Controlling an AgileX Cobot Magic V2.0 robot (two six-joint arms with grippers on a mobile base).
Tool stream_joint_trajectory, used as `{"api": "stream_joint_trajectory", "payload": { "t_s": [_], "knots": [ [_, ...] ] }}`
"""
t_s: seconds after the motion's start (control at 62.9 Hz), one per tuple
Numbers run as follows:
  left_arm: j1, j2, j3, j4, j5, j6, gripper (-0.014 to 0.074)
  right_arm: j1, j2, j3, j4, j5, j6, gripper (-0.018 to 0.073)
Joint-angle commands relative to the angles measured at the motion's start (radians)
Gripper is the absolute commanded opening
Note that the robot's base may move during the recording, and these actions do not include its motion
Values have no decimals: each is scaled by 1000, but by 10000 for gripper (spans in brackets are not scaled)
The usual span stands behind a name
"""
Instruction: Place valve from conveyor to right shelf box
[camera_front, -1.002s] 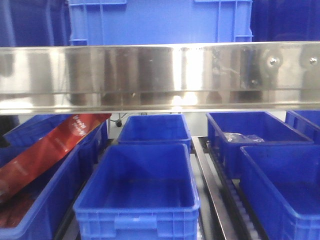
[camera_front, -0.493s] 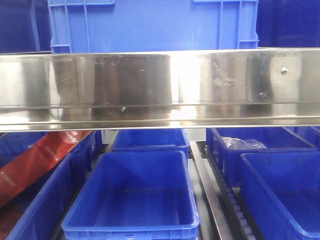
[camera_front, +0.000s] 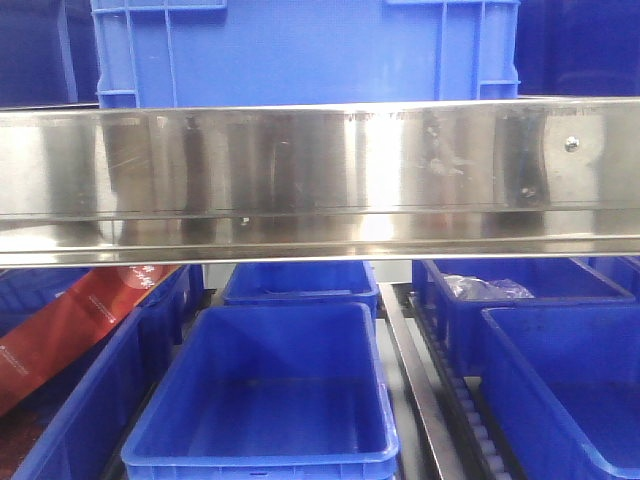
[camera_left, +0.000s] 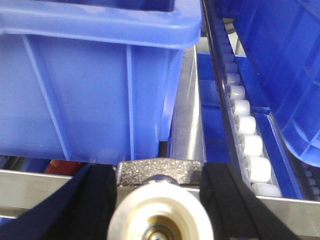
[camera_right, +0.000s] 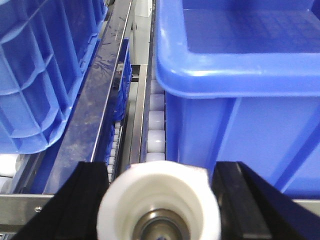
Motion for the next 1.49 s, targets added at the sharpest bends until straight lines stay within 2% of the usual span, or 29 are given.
{"api": "stream_joint_trajectory", "payload": {
  "t_s": [0.0,0.302,0.557,0.684,0.795,0.922,1.288,1.479],
  "knots": [
    [1,-8,-6,-5,-52,-3,-111,-3,-9,-10,-12,-66,-4,-166],
    [1,-8,-6,-5,-52,-3,-111,-3,-9,-10,-12,-66,-4,-166],
    [1,-5,-10,-21,-62,-3,-111,-3,-9,-12,13,-155,-4,-166],
    [-4,28,-99,-35,-49,59,-111,27,30,-84,16,-120,-42,-166],
    [-25,99,-217,-35,-49,96,-111,86,94,-171,16,-155,-44,-166],
    [-84,205,-358,-35,-28,104,-111,148,194,-288,16,-179,-44,-166],
    [-382,558,-779,-35,-20,104,-111,281,524,-692,18,-169,-44,-166],
    [-477,791,-989,-35,-25,104,-111,353,684,-865,20,-169,-44,-166]
  ]
}}
